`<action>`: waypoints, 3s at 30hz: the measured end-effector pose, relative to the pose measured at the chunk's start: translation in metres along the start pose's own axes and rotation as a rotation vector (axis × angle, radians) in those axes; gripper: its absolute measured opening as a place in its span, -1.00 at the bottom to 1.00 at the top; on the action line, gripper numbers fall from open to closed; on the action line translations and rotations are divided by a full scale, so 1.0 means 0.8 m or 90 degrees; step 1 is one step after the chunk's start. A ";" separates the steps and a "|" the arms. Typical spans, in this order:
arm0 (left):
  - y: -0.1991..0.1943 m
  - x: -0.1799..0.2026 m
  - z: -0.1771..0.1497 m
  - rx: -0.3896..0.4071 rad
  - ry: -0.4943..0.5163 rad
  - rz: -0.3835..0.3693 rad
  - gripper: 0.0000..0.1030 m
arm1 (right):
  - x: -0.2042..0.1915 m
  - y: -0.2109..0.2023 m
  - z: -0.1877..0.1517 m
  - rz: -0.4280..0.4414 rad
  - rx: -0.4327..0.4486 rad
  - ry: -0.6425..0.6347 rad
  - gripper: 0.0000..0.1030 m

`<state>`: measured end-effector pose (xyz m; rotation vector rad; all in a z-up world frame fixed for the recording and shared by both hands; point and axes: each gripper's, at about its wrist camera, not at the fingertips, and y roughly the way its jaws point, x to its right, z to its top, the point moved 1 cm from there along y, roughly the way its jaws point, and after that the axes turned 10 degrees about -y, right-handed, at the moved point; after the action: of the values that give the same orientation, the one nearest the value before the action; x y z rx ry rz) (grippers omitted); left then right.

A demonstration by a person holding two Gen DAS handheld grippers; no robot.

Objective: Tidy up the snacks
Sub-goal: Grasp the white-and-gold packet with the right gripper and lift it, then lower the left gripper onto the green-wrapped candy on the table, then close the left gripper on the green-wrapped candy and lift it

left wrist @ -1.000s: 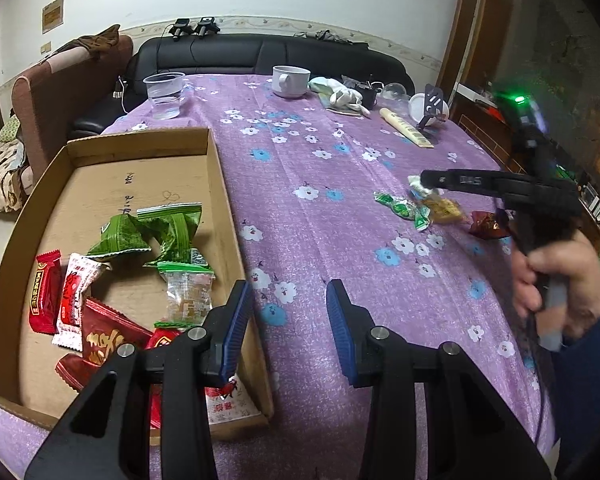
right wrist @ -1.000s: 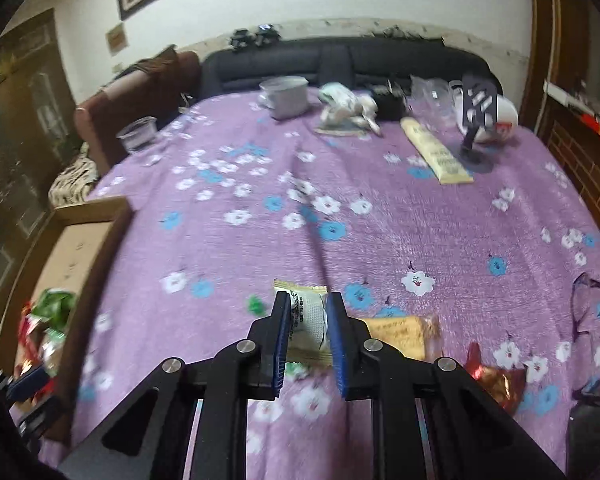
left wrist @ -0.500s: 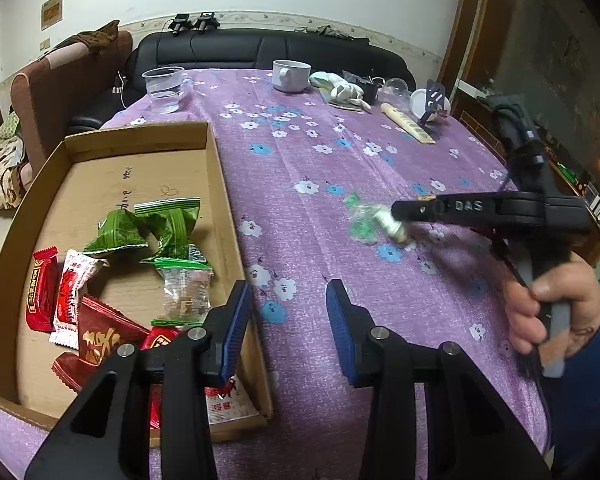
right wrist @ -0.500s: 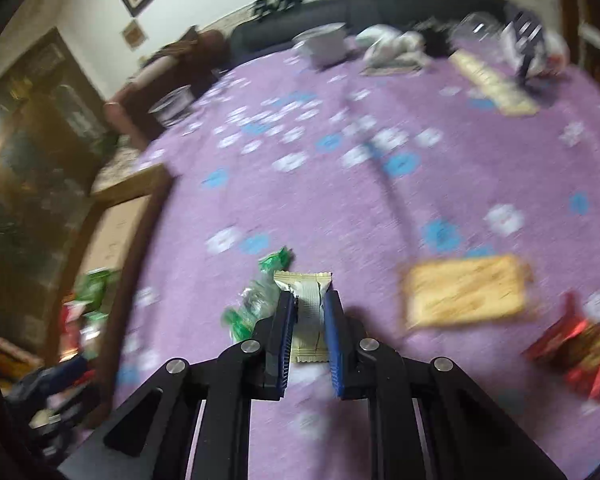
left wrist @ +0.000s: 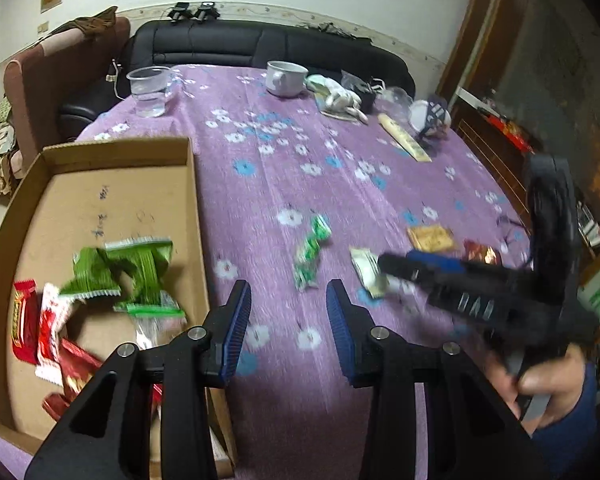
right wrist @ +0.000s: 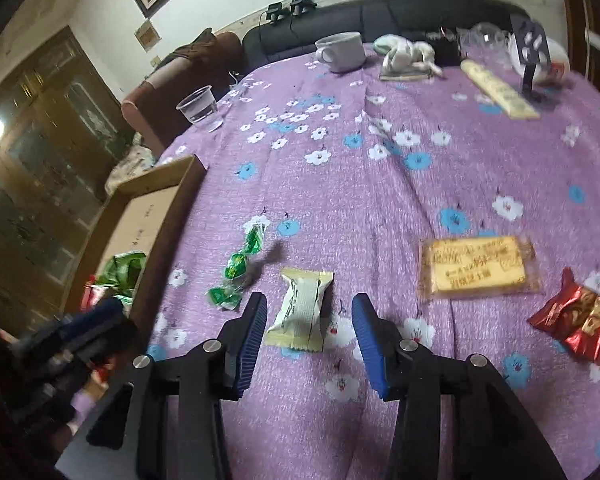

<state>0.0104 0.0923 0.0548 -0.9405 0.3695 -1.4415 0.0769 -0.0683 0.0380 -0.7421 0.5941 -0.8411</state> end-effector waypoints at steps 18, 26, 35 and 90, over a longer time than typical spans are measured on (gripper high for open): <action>0.089 0.052 0.008 -0.060 0.069 0.057 -0.29 | 0.026 -0.004 -0.008 -0.040 0.059 0.026 -0.67; 0.118 0.057 0.000 -0.052 0.093 0.117 -0.60 | 0.010 -0.013 -0.007 -0.036 0.084 -0.007 -0.67; 0.112 0.056 -0.007 -0.044 0.090 0.109 -0.89 | 0.010 -0.019 -0.007 -0.038 0.100 0.003 -0.67; -0.004 -0.016 -0.005 0.015 -0.002 -0.006 -0.89 | -0.034 -0.056 -0.008 -0.032 0.153 -0.014 -0.67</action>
<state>0.0032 0.1037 0.0510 -0.9267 0.3461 -1.4499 0.0381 -0.0685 0.0735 -0.5478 0.4463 -0.9315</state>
